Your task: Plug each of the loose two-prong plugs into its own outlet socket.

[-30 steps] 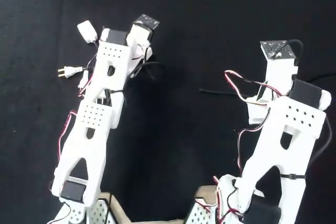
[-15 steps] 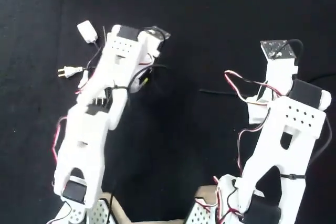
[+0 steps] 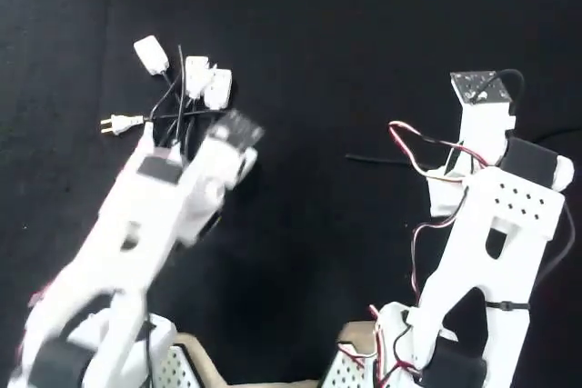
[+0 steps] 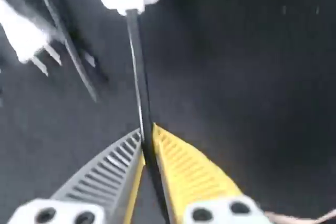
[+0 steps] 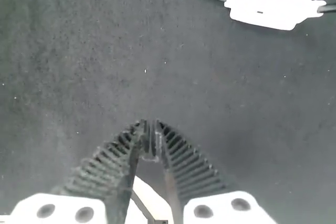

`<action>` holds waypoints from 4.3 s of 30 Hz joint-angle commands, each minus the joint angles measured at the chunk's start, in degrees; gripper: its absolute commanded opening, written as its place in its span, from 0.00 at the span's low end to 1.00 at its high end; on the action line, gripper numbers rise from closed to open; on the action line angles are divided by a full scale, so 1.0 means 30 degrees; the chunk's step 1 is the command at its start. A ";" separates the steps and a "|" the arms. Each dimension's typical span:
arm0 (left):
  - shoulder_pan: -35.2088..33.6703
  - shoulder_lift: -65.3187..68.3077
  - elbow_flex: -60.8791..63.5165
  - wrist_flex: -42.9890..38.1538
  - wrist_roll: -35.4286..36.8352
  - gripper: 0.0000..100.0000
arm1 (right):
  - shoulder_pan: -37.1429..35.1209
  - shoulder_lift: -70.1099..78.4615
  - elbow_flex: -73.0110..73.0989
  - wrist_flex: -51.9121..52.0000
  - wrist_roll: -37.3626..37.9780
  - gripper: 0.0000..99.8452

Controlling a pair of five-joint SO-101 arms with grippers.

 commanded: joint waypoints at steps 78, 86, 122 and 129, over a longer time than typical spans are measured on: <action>-1.8857 -2.3385 1.5311 -0.0908 -0.2286 0.29 | -2.0220 2.6681 -2.4952 -1.4447 -1.5736 0.31; -1.8857 -2.3385 1.5341 -0.0879 -0.2344 0.29 | -1.8813 3.1780 -3.0755 -1.2542 -1.5678 0.16; -1.8242 -2.3385 1.5370 -0.0615 -0.2403 0.29 | -1.8784 3.5033 -3.5033 -1.0960 -1.5648 0.07; -1.8242 -2.3385 1.5370 -0.0703 -0.2403 0.29 | -1.8667 3.5033 -3.5209 -1.0462 -1.5678 0.02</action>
